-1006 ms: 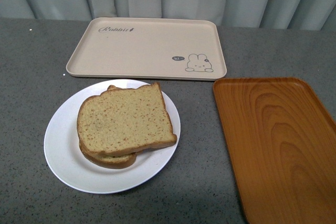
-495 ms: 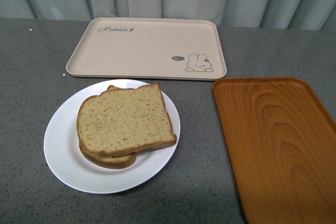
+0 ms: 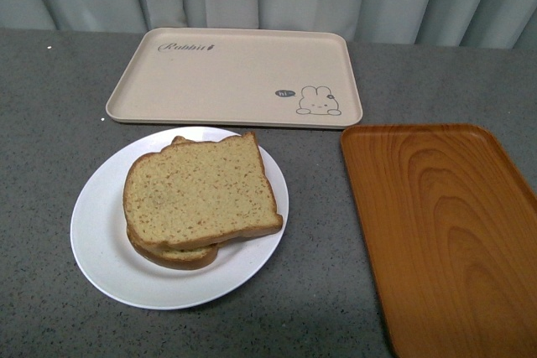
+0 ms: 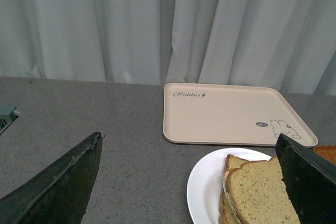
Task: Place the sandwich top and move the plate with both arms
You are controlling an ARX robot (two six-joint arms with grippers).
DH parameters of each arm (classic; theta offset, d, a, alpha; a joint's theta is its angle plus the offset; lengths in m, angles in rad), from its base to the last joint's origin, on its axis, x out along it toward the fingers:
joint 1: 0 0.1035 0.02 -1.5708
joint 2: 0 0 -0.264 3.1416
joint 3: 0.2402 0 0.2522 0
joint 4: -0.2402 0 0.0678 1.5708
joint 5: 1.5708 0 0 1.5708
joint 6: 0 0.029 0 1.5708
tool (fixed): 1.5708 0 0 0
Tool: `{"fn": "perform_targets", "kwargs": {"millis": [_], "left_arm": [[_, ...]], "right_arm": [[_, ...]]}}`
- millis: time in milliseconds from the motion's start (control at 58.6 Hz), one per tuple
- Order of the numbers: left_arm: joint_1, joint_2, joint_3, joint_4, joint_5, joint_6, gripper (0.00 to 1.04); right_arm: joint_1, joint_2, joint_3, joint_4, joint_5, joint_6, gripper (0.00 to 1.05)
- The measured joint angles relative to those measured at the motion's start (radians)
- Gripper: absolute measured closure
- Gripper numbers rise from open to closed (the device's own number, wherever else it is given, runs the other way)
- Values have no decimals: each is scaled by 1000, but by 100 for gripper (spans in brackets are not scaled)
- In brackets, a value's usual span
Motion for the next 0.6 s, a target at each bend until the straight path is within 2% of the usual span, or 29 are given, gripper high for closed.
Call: {"fn": "perform_targets", "kwargs": {"millis": [68,154,375,443,495,529,597], "left_arm": [[0,0,0,0,0,0,6],[0,0,0,0,0,0,6],[0,0,0,0,0,0,6],[-6,11,6,-18,-22,-12,6],[-21,105,69,-176,-116,-108,6],[-14,173,92,-226,-133,-157,6],[21,308,103,-211,-124,-246,6]], "right_arm": [[0,-26,0,-27,0,0,104],[0,-142,1,-178,-2,-1,104],[0,-184,1,-191,-2,-2,103],[0,-184,1,-192,-2,-2,93],[0,-185,1,-192,-2,-2,84],[0,-185,1,-192,-2,-2,77],[0,-185,1,-192,-2,-2,65]]}}
